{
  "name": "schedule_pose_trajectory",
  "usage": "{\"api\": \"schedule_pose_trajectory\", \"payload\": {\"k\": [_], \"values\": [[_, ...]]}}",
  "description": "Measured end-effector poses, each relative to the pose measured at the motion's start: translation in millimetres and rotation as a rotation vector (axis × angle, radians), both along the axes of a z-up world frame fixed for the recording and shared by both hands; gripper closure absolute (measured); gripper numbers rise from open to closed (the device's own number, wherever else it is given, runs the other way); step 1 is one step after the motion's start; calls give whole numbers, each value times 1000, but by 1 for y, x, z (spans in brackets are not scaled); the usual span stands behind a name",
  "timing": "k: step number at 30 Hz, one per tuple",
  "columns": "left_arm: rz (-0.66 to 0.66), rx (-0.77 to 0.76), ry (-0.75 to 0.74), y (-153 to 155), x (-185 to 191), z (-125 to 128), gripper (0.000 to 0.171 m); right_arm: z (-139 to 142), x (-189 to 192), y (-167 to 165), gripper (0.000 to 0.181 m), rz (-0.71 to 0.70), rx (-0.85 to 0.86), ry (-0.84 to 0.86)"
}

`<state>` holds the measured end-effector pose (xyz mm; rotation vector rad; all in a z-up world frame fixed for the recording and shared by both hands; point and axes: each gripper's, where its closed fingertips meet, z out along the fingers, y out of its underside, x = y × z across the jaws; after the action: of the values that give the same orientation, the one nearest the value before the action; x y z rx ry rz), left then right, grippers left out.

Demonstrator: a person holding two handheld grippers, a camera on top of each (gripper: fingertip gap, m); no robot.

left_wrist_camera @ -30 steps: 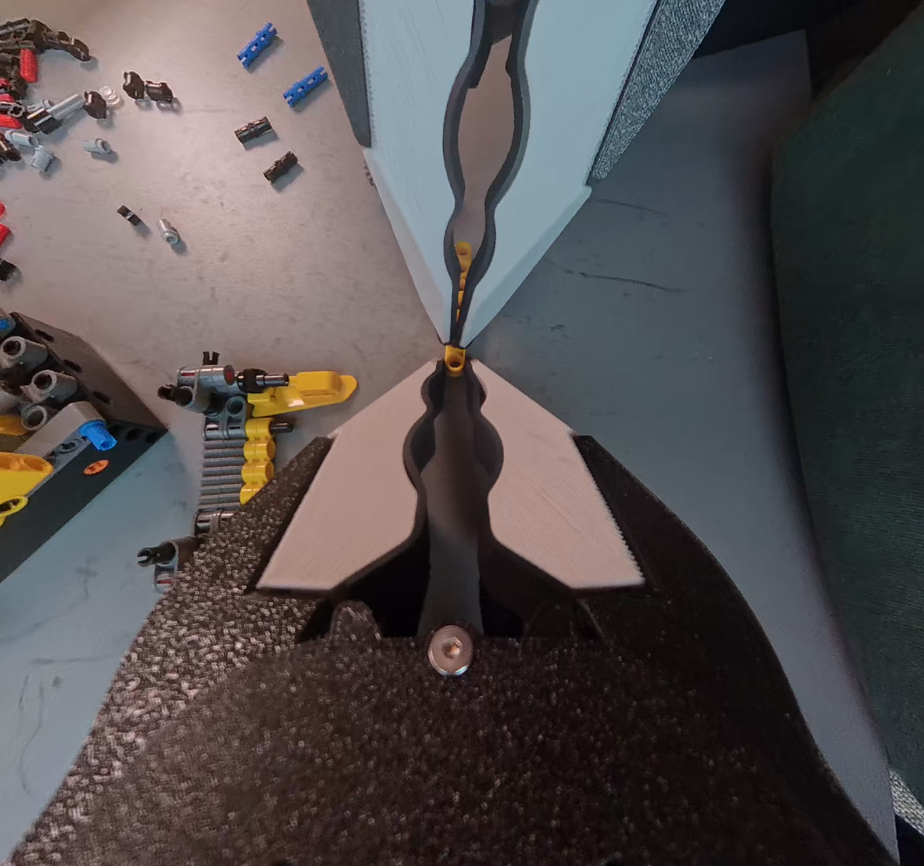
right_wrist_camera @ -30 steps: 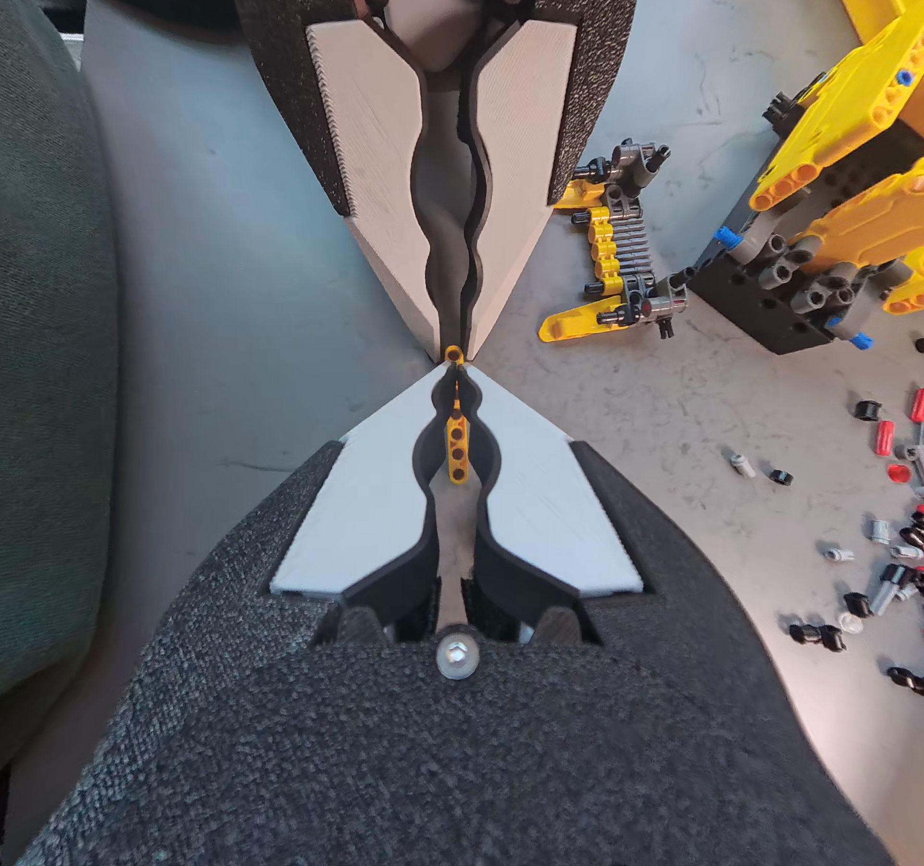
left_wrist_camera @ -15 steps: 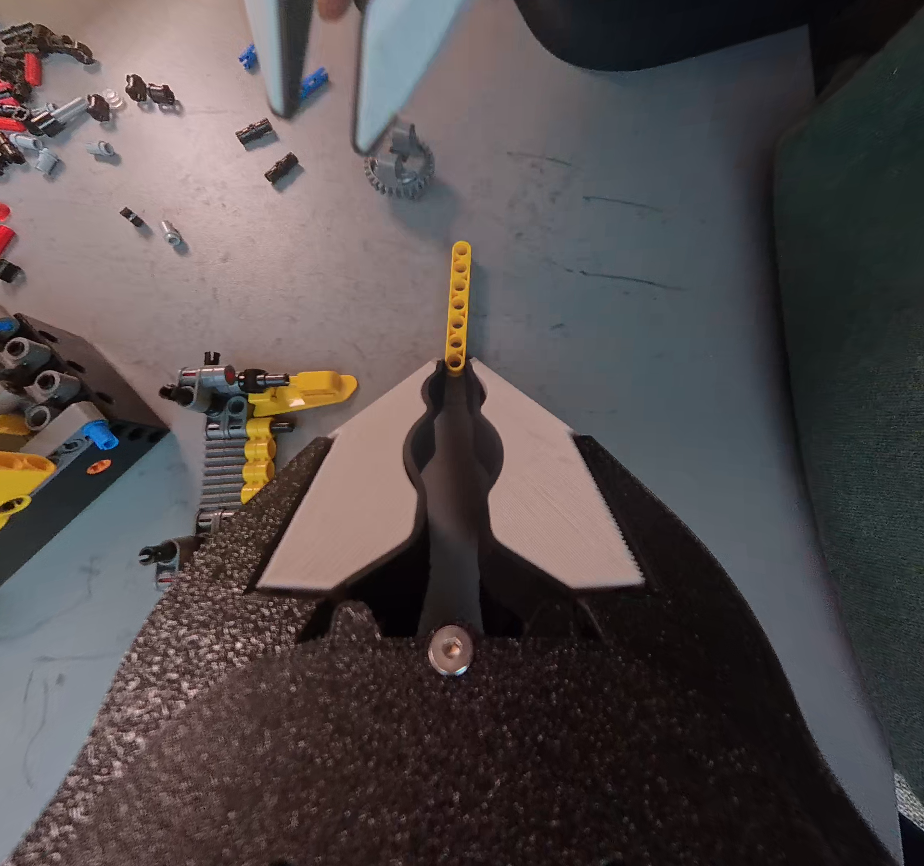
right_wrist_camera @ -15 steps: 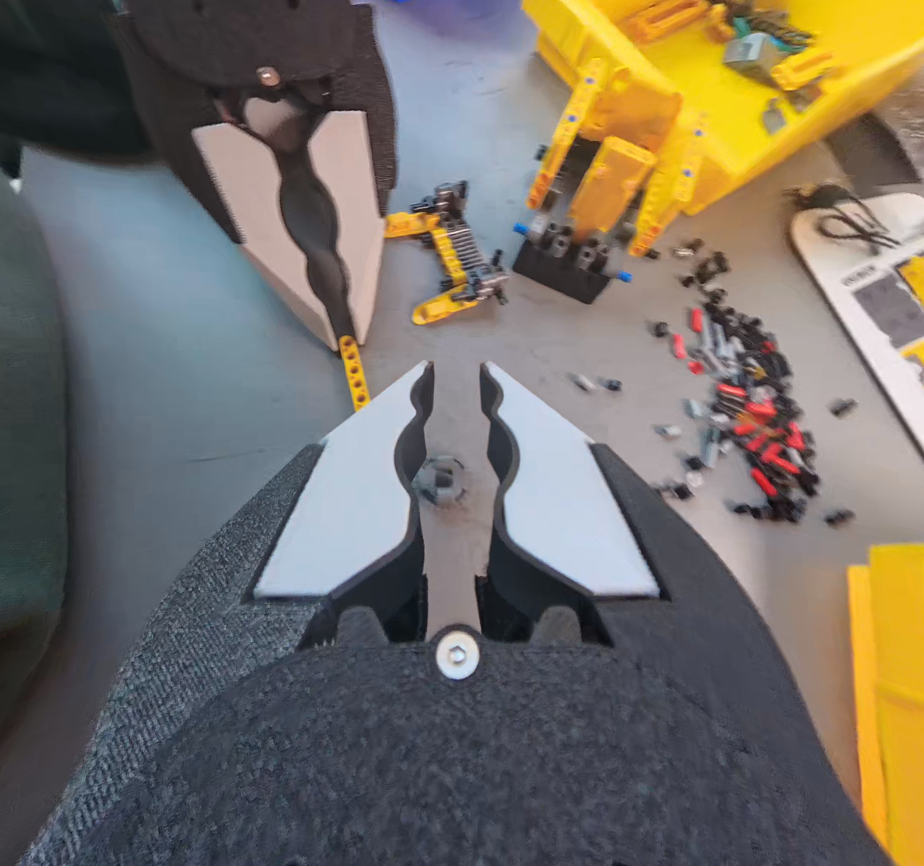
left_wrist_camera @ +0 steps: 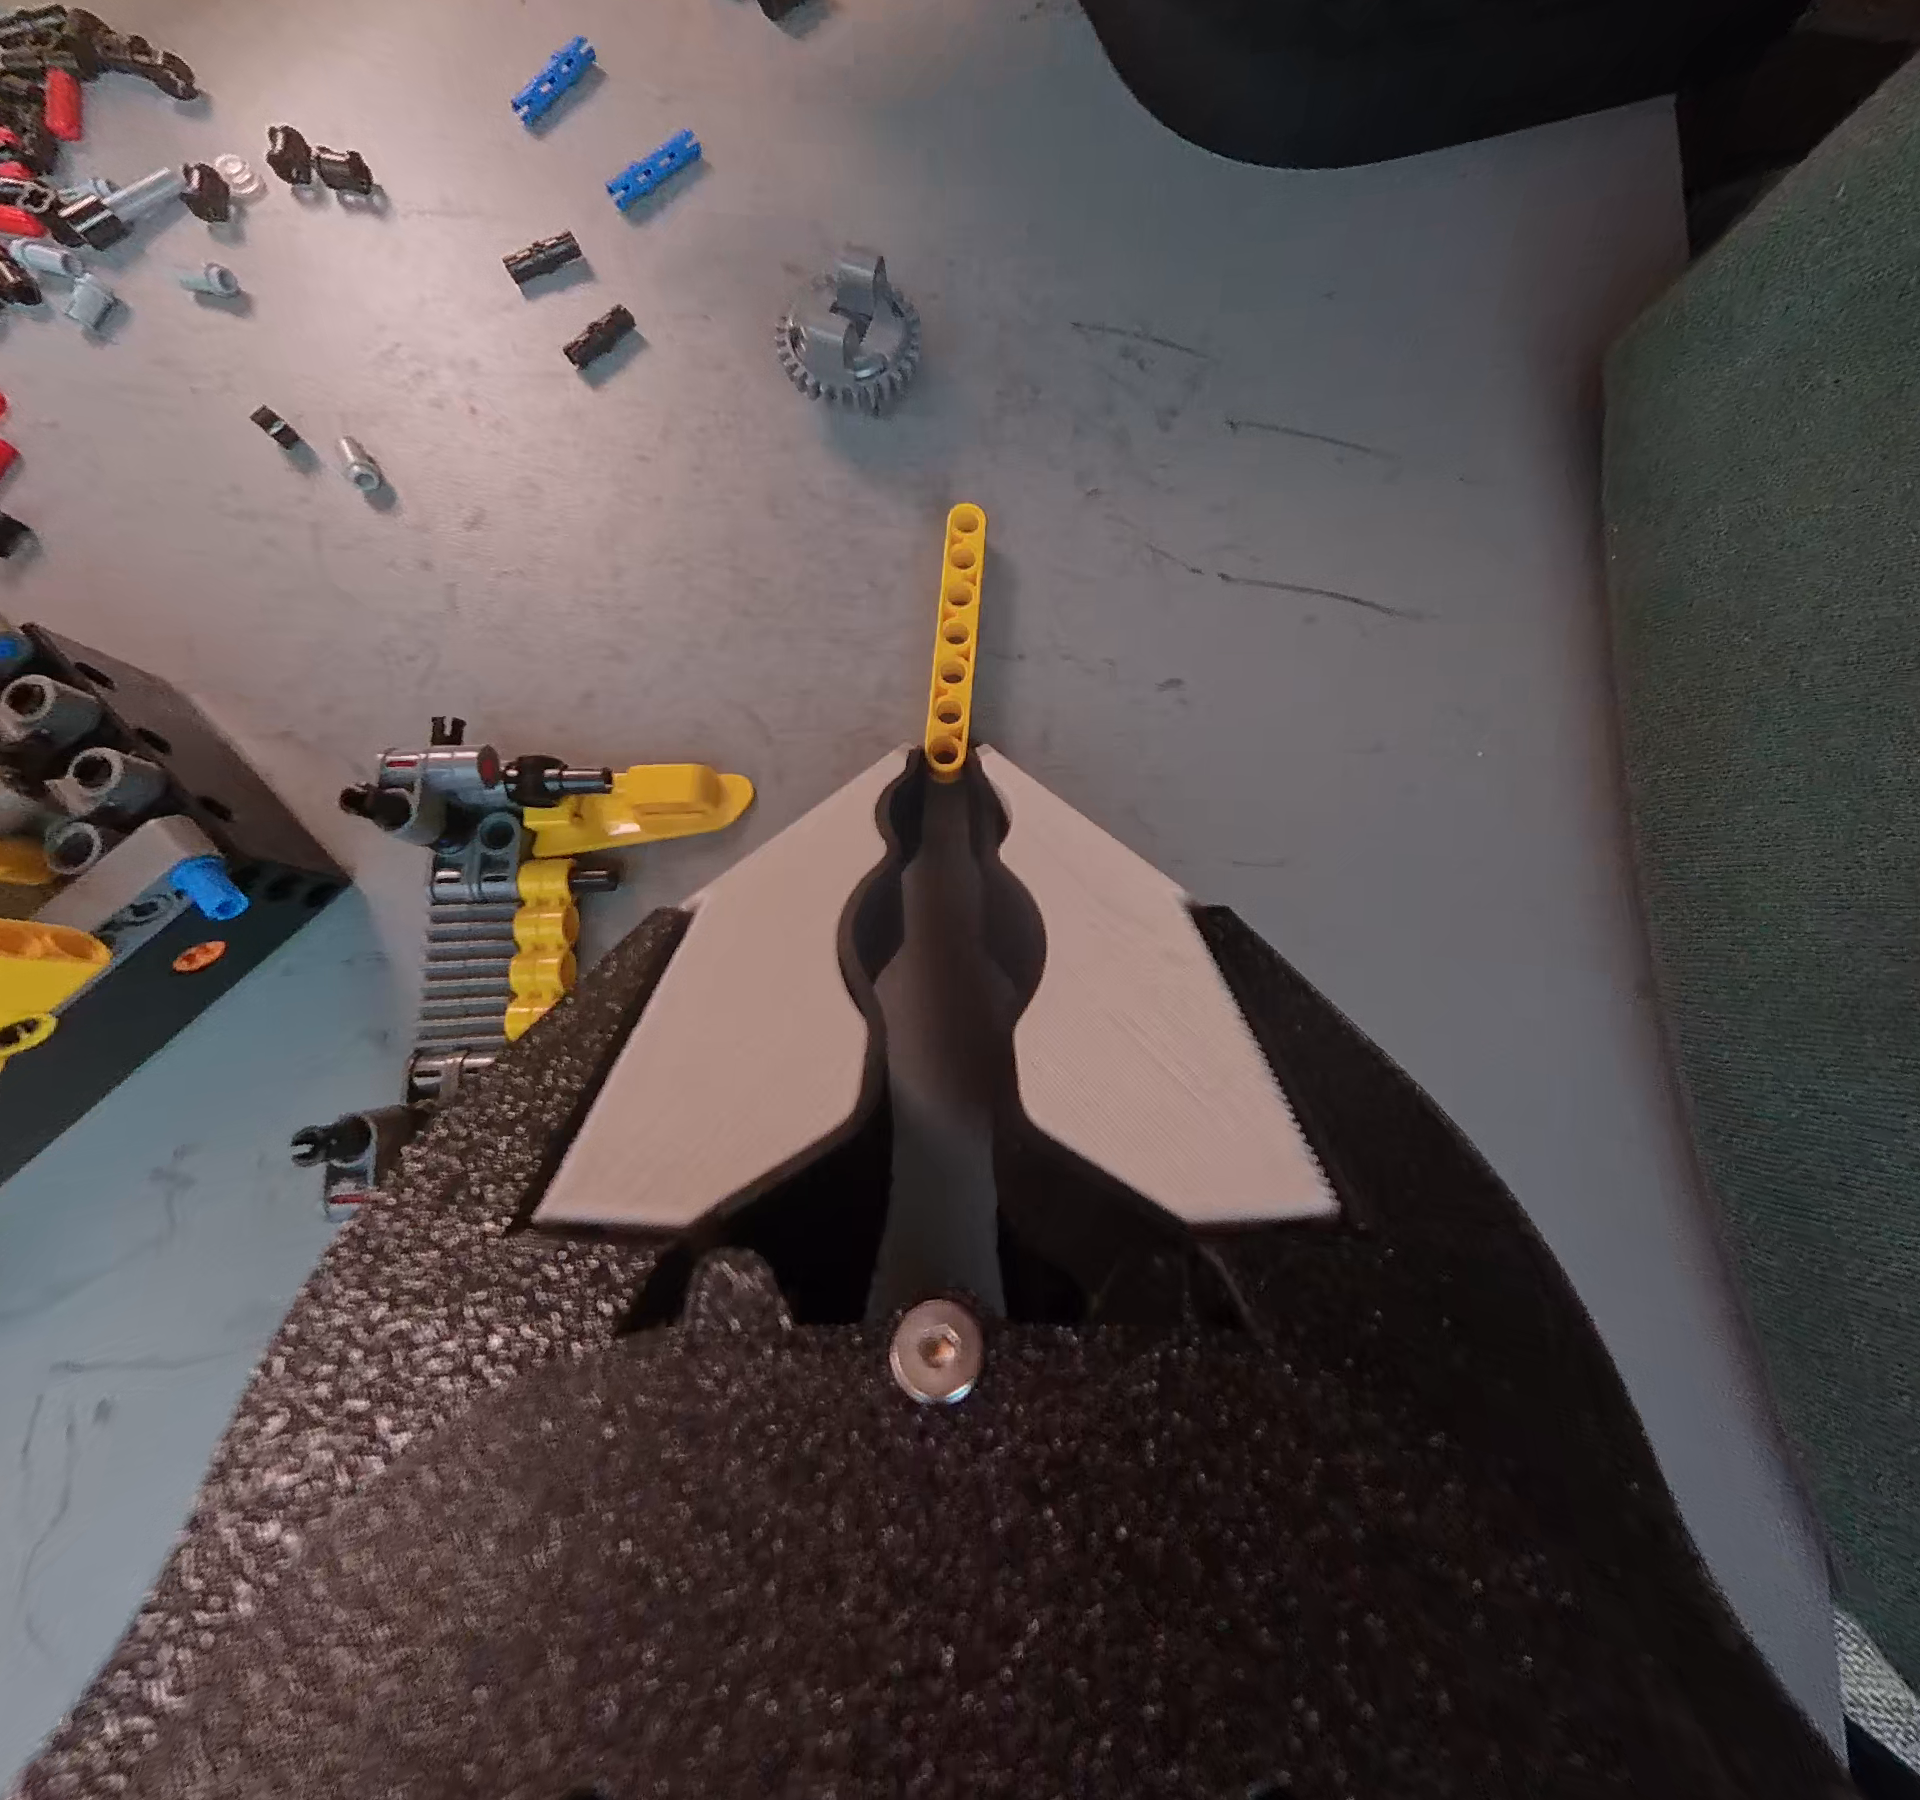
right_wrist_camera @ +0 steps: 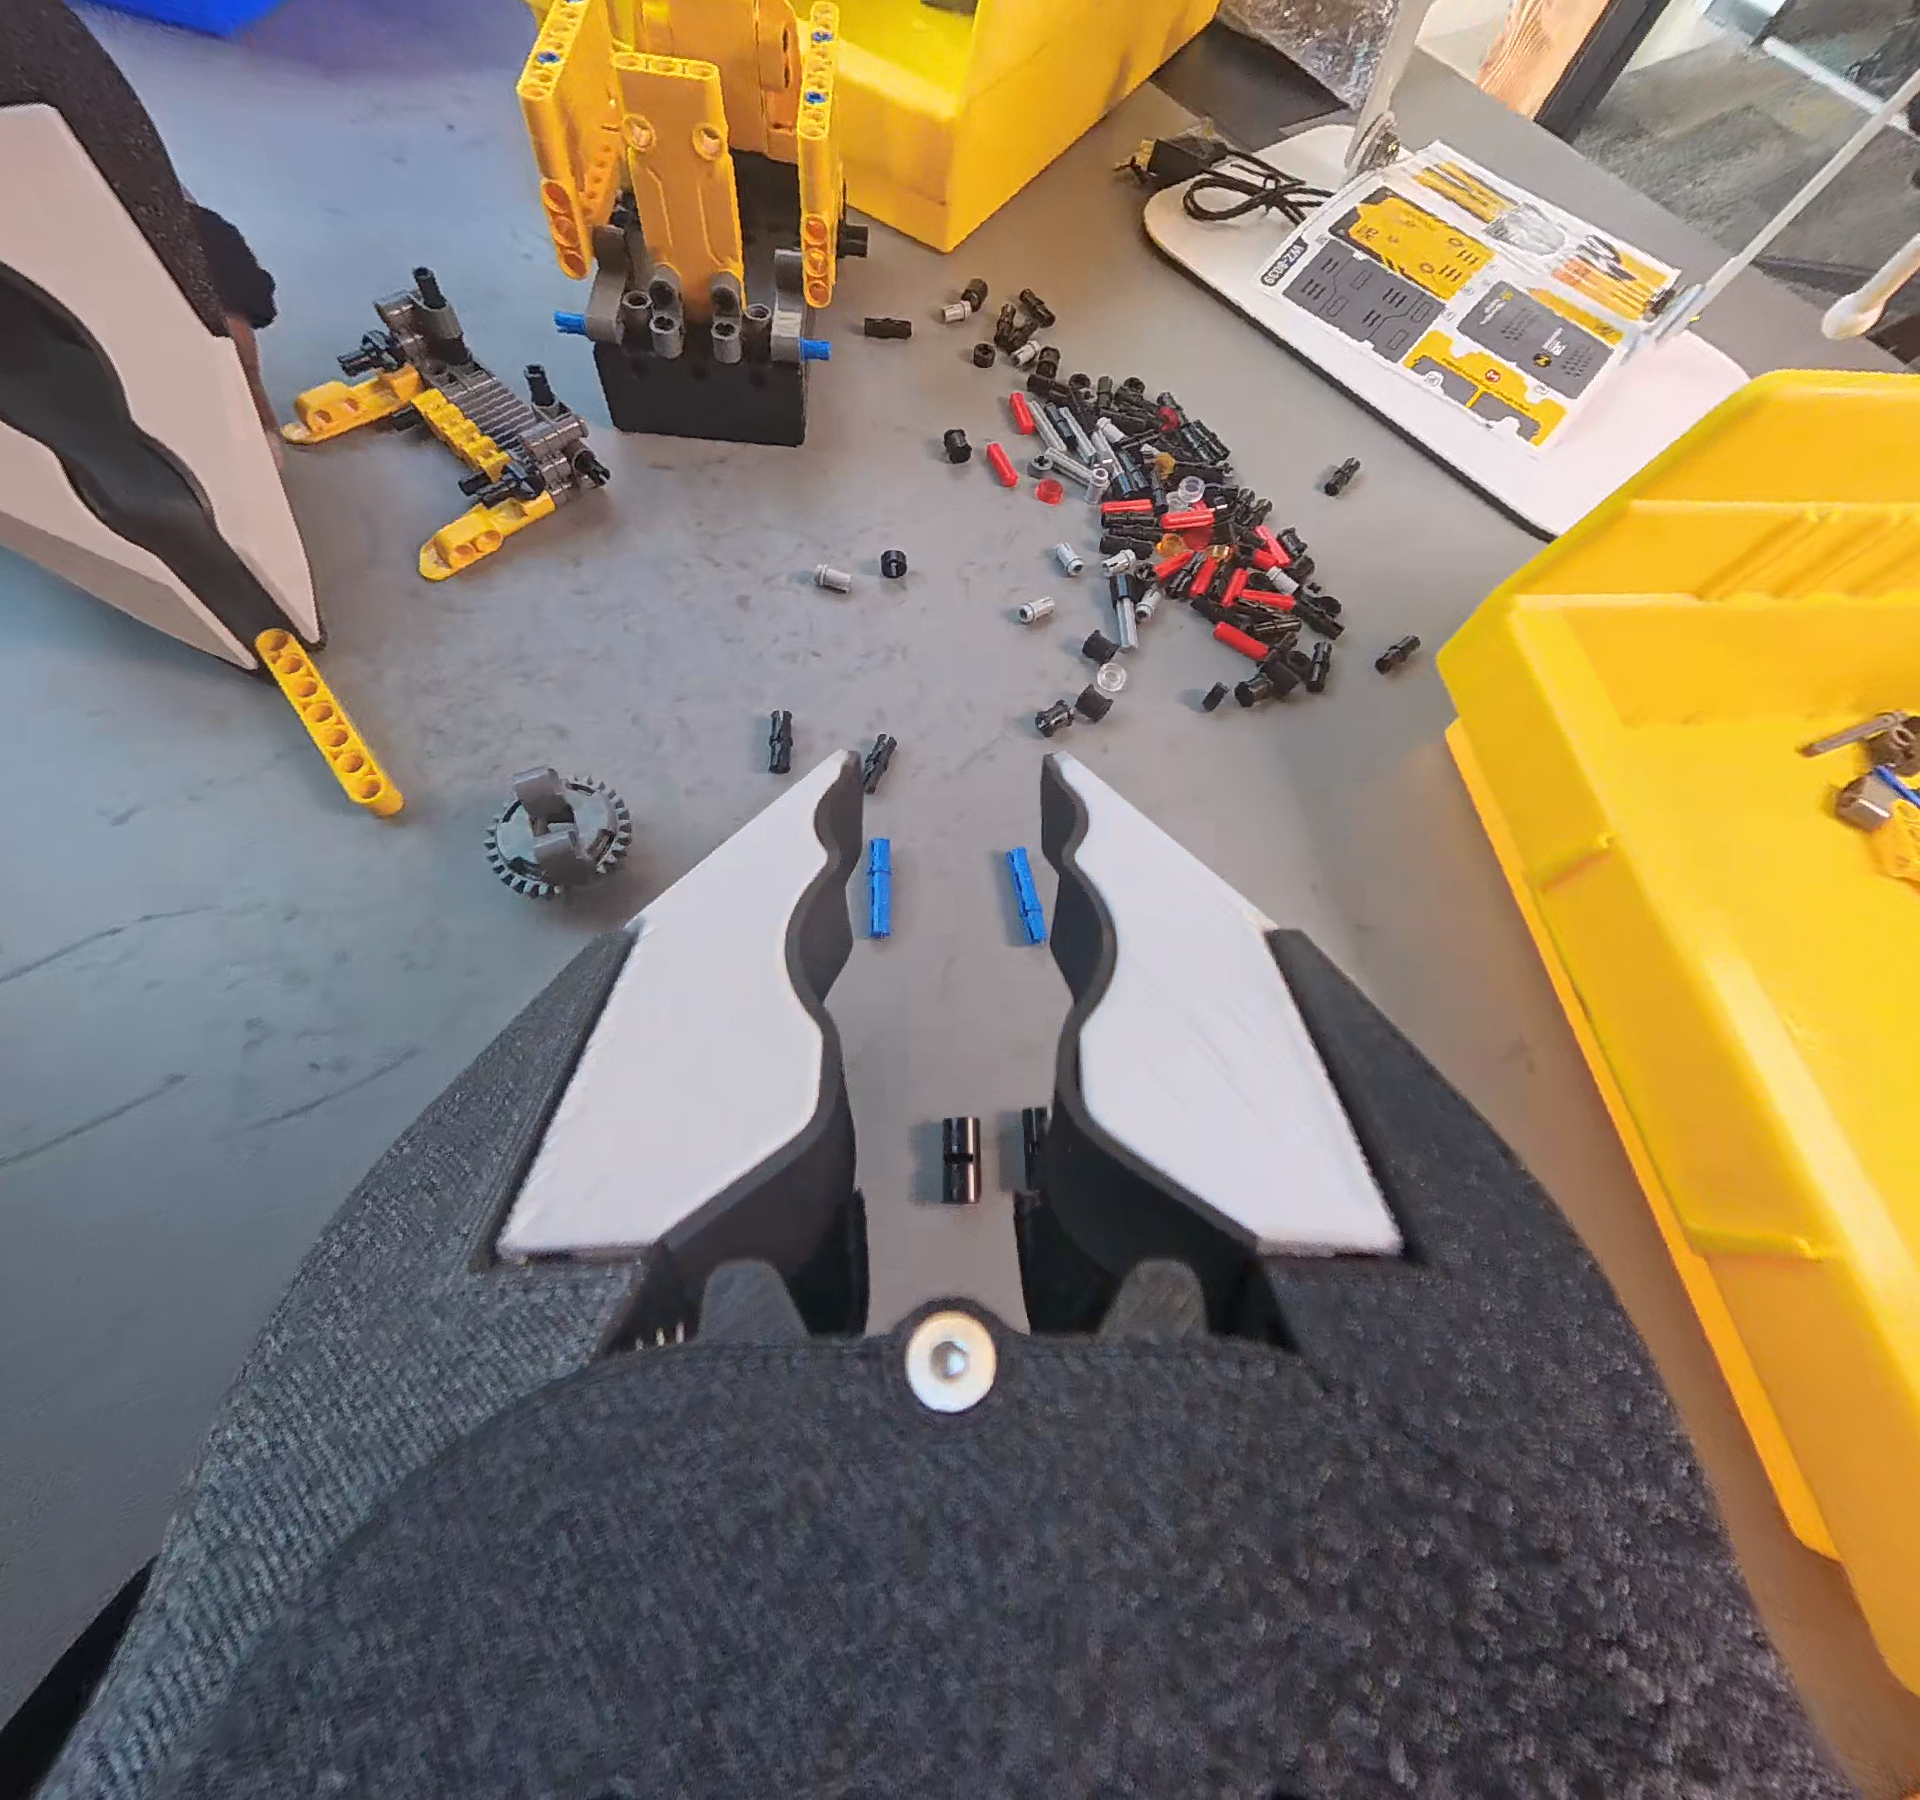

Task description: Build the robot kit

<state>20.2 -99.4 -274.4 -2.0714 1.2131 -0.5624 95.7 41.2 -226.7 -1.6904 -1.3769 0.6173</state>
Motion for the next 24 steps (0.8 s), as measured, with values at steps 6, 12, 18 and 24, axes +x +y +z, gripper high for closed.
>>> {"api": "schedule_pose_trajectory", "payload": {"k": [6, 12, 18, 24], "values": [[0, 4, 3, 0, 0, 0, 165, 0, -3, 8, 149, -28, 30, 39], [3, 3, 2, 0, 0, 0, 165, 9, 0, 14, 151, -61, 69, 90], [5, 1, 0, 1, 0, 0, 165, 14, 2, 16, 152, -70, 128, 116], [5, -9, -7, 1, 0, 0, 165, 15, 3, 18, 153, -72, 133, 133]]}}
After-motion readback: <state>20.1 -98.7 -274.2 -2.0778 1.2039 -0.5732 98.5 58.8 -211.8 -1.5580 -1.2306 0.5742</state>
